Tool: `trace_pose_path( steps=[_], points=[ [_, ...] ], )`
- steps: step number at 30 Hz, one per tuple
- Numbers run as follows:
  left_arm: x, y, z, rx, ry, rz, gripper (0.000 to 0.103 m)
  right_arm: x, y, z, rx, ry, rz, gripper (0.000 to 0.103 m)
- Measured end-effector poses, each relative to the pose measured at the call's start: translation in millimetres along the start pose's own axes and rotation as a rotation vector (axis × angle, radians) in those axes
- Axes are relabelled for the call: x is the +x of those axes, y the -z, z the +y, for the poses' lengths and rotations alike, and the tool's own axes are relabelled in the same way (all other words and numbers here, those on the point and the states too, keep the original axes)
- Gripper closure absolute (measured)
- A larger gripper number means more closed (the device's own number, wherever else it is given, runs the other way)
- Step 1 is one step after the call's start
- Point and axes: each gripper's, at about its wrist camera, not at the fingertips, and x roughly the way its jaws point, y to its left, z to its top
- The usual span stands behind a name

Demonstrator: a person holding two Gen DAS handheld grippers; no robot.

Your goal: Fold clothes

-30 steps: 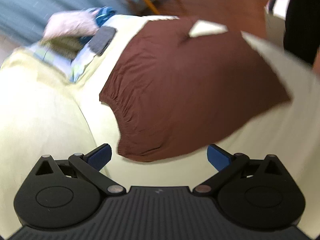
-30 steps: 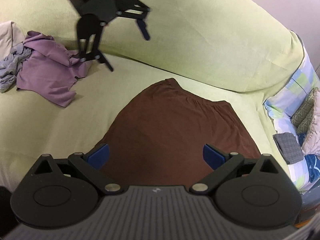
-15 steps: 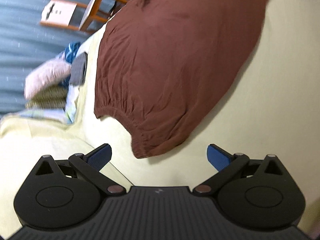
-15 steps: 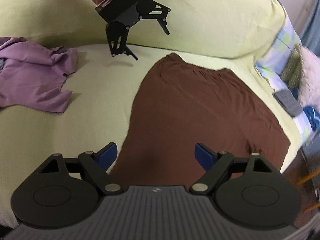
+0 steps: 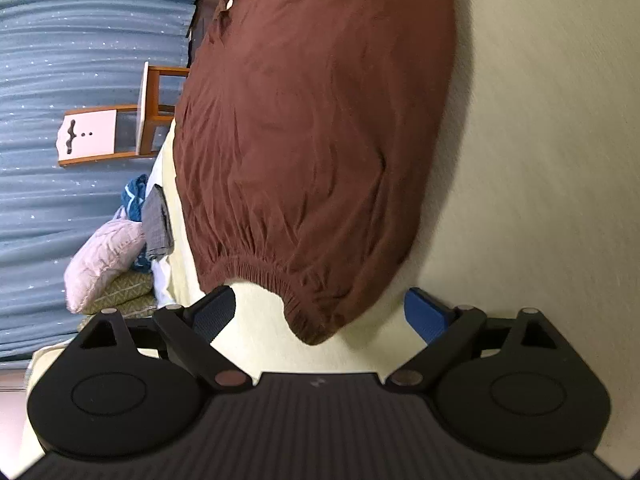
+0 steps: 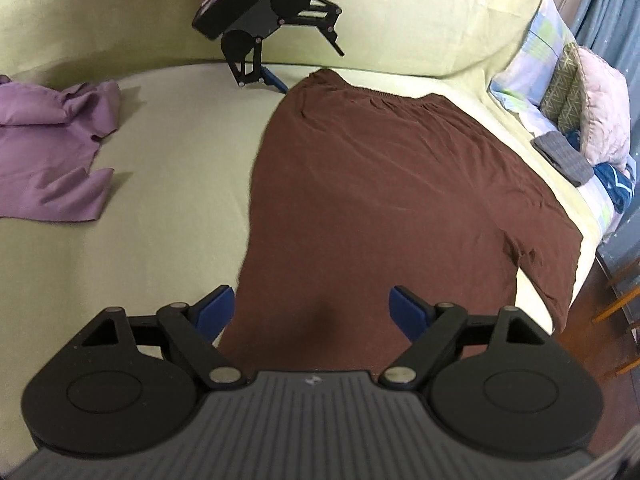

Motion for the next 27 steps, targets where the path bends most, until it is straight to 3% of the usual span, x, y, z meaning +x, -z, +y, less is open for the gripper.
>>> trace_pose_path(
  steps=[5,10,19,22,25,27],
  points=[
    [8.0,-1.7,2.5,0.057,0.002,-0.038,0.009,4.4,6.1,13.6,-0.059,0.009,0.007,0.021],
    [10.8,-3.3,4.0,0.078,0.030,-0.054,0.028,12.3,22.8,39.0,-0.196,-0.001,0.007,0.021],
    [20.7,-9.2,15.3,0.066,0.049,-0.053,0.029,21.2,37.4,48.7,-0.287,0.031,0.004,0.022],
    [20.8,-10.7,18.3,0.067,0.076,-0.051,0.042,20.5,37.5,50.6,-0.304,0.030,-0.005,0.032],
    [21.3,-11.1,18.2,0.084,0.101,-0.049,0.051,17.7,39.7,57.1,-0.346,0.036,-0.013,0.052],
    [20.4,-12.0,17.5,0.082,0.114,-0.044,0.057,16.7,41.0,58.8,-0.351,0.045,-0.012,0.054]
  ],
)
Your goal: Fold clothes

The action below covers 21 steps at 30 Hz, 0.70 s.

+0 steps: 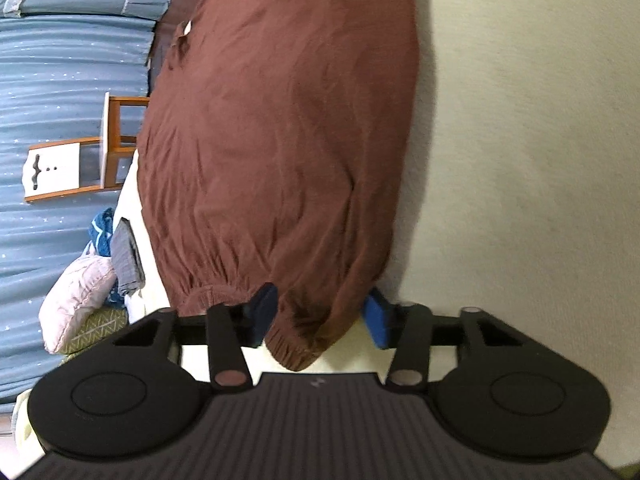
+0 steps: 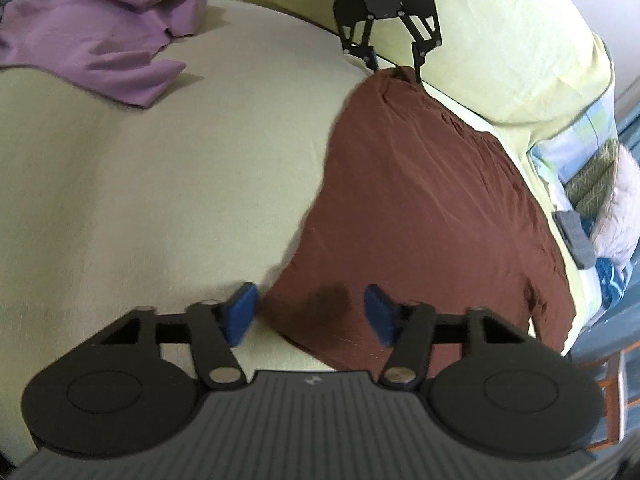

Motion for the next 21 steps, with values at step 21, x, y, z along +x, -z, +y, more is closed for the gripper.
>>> trace_pose_path(
  steps=[21],
  points=[
    [-5.7,-9.0,24.0,-0.131,0.131,0.062,0.093,-16.8,-4.2,-35.3,0.072,-0.027,-0.001,0.098]
  ],
)
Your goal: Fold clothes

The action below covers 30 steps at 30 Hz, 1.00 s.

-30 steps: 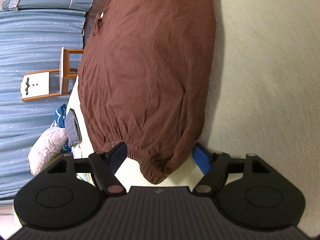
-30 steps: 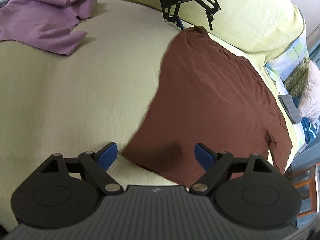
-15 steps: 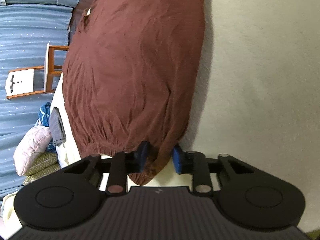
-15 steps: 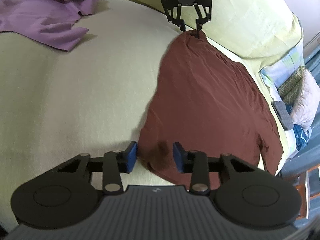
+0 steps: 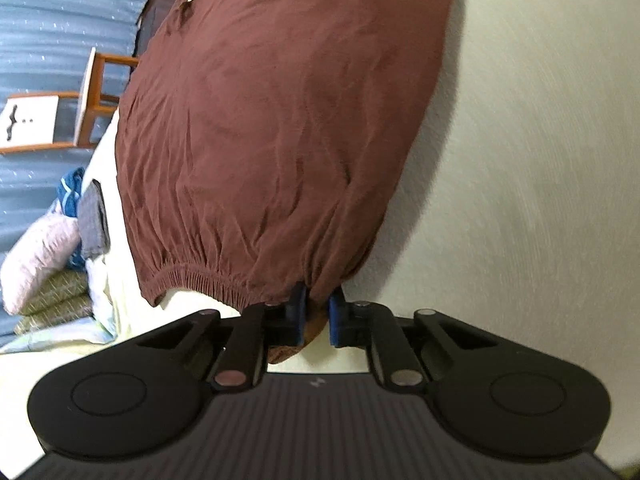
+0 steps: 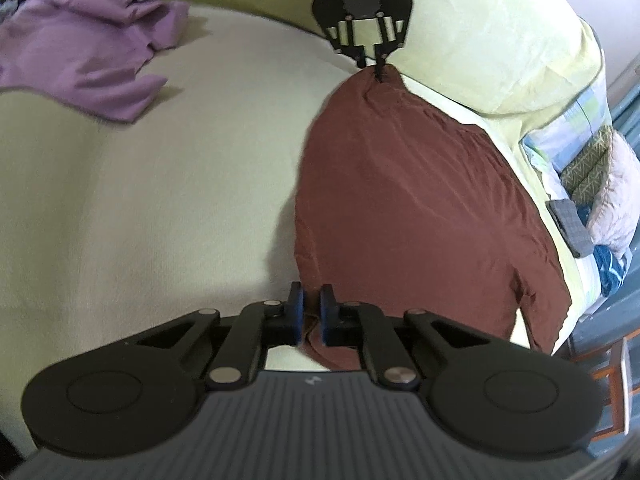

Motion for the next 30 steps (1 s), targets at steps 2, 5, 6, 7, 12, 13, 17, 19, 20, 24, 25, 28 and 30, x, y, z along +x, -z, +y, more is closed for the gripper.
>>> trace_pose_path(
  steps=[2,5,6,7,12,13,17,19,20,24,25,28,30],
  points=[
    [-4.0,-0.5,11.8,-0.020,0.029,0.005,0.093,-8.4,-1.5,-16.3,0.027,-0.005,-0.003,0.098],
    [-9.1,-1.5,26.8,-0.069,0.065,0.014,0.093,-20.1,-4.7,-44.4,0.063,-0.006,-0.009,0.098],
    [-10.5,-3.8,31.2,-0.081,0.073,0.017,0.093,-23.5,-5.5,-54.1,0.072,-0.003,-0.011,0.098],
    [-13.0,-5.8,35.5,-0.100,0.083,0.022,0.093,-27.7,-6.3,-66.7,0.086,0.000,-0.012,0.098],
    [-27.2,-12.1,79.2,-0.259,0.113,0.029,0.095,-44.4,-4.6,-139.4,0.171,0.015,0.007,0.098],
    [-27.7,-12.7,88.2,-0.280,0.118,0.029,0.095,-46.5,-3.9,-153.6,0.191,0.020,0.013,0.098],
    [-33.2,-14.4,137.5,-0.392,0.160,0.044,0.095,-51.9,-1.1,-222.5,0.314,0.046,0.038,0.098],
    [-30.5,-16.4,166.0,-0.456,0.184,0.063,0.095,-50.6,-0.3,-252.6,0.349,0.054,0.046,0.098],
    [-28.1,-17.4,178.3,-0.483,0.194,0.074,0.095,-48.3,0.0,-267.9,0.357,0.057,0.048,0.098],
    [-9.7,-15.1,225.7,-0.613,0.230,0.116,0.095,-22.0,6.6,-330.5,0.374,0.046,0.056,0.098],
    [-4.6,-14.5,233.8,-0.622,0.239,0.121,0.095,-14.2,9.5,-346.6,0.386,0.038,0.060,0.098],
    [19.3,-11.5,266.0,-0.655,0.283,0.139,0.095,11.1,18.5,-393.8,0.409,0.008,0.077,0.098],
    [35.7,-7.3,285.4,-0.683,0.312,0.155,0.095,26.3,24.7,-415.5,0.409,-0.018,0.096,0.098]
  ],
)
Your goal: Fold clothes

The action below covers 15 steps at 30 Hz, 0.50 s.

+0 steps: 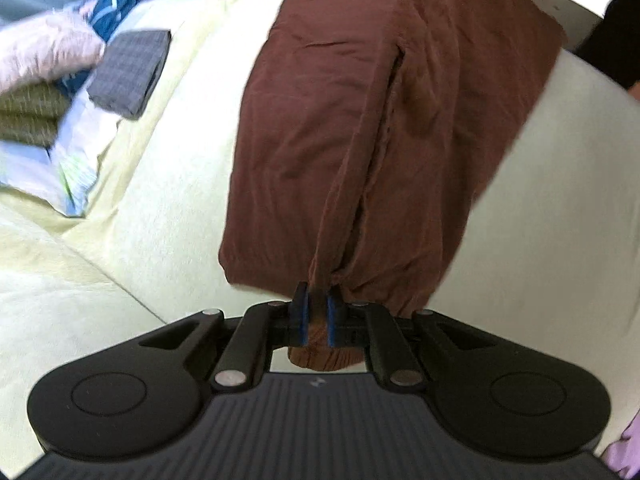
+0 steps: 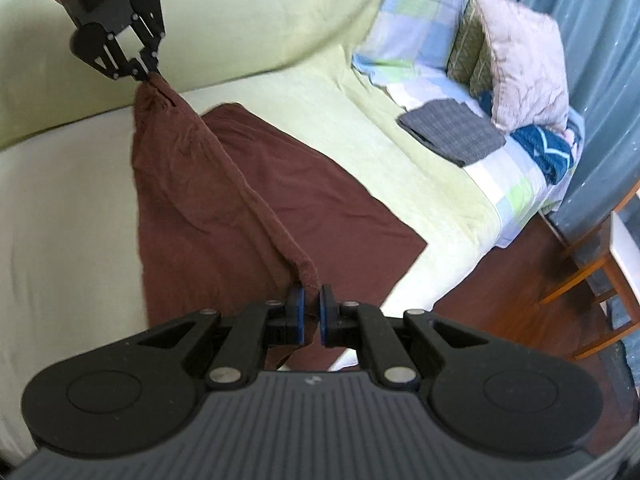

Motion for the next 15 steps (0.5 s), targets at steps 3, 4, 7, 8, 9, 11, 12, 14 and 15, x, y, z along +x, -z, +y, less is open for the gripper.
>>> trace_pose_path(
  steps=[3,4,7,8,9,11,12,14,15],
  points=[
    [17.7,-17.2,28.9,-0.044,0.030,0.035,0.095,29.4,-12.5,-37.7,0.007,-0.039,0.030,0.098],
    [24.8,-23.8,39.1,-0.053,0.037,0.047,0.095,38.3,-16.7,-48.7,0.008,-0.044,0.036,0.098],
    [43.4,-39.1,65.1,-0.075,0.058,0.076,0.095,60.5,-29.7,-74.4,0.034,-0.040,0.043,0.098],
    [49.1,-42.5,71.7,-0.080,0.066,0.085,0.095,70.7,-34.4,-84.5,0.051,-0.040,0.052,0.098],
    [54.8,-46.0,78.3,-0.086,0.073,0.093,0.095,81.4,-39.1,-94.0,0.067,-0.042,0.066,0.098],
    [70.4,-50.3,87.4,-0.081,0.093,0.119,0.095,104.7,-48.0,-110.7,0.092,-0.055,0.106,0.098],
    [77.4,-50.4,88.4,-0.077,0.100,0.130,0.095,117.3,-52.3,-118.0,0.102,-0.063,0.125,0.098],
    [88.6,-49.3,90.5,-0.081,0.109,0.144,0.095,143.8,-60.0,-128.2,0.109,-0.077,0.156,0.098],
    [92.9,-48.3,91.8,-0.090,0.113,0.148,0.095,154.3,-62.8,-131.4,0.108,-0.079,0.160,0.098]
  ],
)
